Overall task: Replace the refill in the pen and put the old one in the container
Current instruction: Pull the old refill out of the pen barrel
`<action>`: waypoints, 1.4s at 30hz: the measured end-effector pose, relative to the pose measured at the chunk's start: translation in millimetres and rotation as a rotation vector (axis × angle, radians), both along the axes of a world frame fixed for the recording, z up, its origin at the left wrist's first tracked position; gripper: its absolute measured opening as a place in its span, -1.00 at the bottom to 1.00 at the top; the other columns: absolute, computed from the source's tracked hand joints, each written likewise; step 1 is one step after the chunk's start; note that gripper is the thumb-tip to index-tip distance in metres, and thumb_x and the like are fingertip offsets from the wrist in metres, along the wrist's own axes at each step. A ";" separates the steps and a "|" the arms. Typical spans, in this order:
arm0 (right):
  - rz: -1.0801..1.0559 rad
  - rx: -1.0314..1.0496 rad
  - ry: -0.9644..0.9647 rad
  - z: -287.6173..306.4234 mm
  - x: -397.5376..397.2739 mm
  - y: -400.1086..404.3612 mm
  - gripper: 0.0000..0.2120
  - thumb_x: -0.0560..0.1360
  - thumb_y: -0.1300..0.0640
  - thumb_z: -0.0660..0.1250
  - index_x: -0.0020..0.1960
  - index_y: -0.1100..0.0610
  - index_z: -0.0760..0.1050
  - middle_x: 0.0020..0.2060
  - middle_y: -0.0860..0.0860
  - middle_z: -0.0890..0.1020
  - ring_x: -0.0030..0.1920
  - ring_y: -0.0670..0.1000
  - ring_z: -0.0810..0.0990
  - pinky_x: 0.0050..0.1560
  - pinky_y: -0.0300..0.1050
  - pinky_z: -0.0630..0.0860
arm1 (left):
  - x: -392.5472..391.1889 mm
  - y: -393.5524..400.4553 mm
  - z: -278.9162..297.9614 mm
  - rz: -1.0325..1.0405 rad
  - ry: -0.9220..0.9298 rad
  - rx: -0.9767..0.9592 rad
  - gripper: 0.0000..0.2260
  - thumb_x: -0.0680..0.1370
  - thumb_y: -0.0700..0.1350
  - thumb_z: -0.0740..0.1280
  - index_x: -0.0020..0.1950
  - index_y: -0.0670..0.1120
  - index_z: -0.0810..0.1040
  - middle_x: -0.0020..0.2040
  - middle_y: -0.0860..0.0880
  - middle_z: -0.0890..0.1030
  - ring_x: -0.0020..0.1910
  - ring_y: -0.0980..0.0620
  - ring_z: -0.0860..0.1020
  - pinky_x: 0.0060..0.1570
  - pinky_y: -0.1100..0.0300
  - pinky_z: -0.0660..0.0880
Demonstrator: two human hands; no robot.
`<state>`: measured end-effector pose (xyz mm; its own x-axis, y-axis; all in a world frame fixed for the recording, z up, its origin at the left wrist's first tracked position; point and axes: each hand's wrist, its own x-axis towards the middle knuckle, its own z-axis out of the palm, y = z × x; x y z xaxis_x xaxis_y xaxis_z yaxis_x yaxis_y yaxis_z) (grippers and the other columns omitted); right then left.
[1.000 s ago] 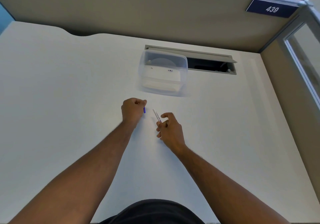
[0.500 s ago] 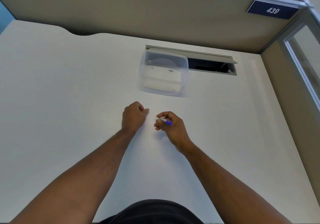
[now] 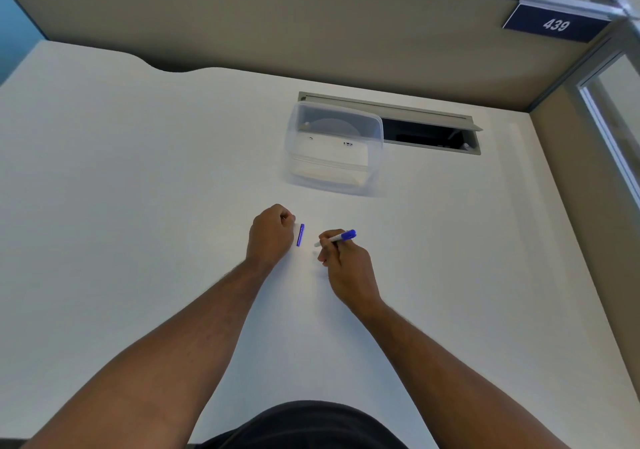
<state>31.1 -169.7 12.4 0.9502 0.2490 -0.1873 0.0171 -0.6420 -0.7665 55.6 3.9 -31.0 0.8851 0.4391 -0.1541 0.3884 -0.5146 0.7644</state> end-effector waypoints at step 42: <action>-0.076 0.103 -0.288 18.8 1.0 -7.4 -0.74 0.67 0.12 0.15 0.02 0.19 0.58 -0.02 -0.03 0.66 -0.13 0.00 0.61 -0.06 0.07 0.59 | 0.6 4.1 -0.8 -0.029 0.025 -0.038 -0.84 0.54 -0.23 0.21 -0.08 -0.15 0.59 -0.11 0.01 0.65 -0.11 0.00 0.56 -0.13 0.19 0.41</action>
